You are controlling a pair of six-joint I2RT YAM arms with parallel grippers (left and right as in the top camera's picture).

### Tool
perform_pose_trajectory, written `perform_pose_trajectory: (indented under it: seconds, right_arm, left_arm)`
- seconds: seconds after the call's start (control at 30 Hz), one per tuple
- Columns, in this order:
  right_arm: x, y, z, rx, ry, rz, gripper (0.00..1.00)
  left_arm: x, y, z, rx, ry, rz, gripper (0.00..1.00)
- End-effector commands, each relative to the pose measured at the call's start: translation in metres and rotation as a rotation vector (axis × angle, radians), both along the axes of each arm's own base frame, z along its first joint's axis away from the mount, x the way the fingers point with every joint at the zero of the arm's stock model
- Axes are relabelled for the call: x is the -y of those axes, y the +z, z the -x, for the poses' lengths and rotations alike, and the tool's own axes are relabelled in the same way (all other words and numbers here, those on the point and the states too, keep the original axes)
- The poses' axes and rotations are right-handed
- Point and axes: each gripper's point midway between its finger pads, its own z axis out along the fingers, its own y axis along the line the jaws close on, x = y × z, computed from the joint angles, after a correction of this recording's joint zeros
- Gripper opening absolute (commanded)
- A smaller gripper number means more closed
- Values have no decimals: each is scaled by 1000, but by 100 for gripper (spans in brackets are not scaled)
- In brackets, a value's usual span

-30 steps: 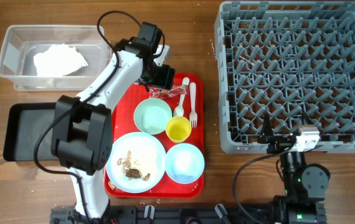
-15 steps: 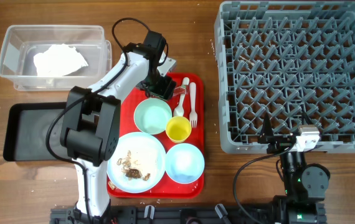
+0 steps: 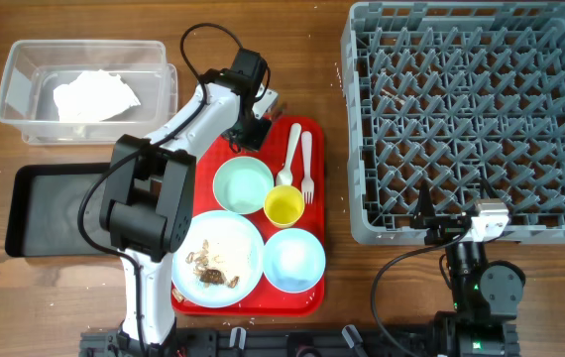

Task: Sort waste into correct bins and load items into the dishwasher rack
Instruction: 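Carry the wrapper with the left gripper and drop it in the bin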

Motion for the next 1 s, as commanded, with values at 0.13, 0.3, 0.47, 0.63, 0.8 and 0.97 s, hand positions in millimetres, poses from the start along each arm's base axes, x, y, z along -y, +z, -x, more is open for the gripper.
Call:
perform_pose_trajectory:
  seconds: [0.13, 0.3, 0.47, 0.63, 0.8, 0.97]
  right_arm:
    - [2, 2, 0, 10, -10, 13, 100]
    - [2, 2, 0, 10, -10, 13, 100]
    - [2, 2, 0, 11, -10, 13, 100]
    - [2, 2, 0, 10, -10, 13, 100]
    - [2, 2, 0, 10, -10, 13, 100]
    - [2, 2, 0, 11, -10, 13, 100]
  left_arm:
    - [3, -12, -1, -15, 50, 5, 4]
    - [4, -2, -9, 20, 115, 29, 4]
    - [6, 51, -29, 152, 198, 108, 4]
    - [-19, 117, -48, 291, 358, 203, 4]
    - [-81, 155, -66, 356, 731, 314, 4]
    - [-168, 163, -74, 351, 1158, 425, 4]
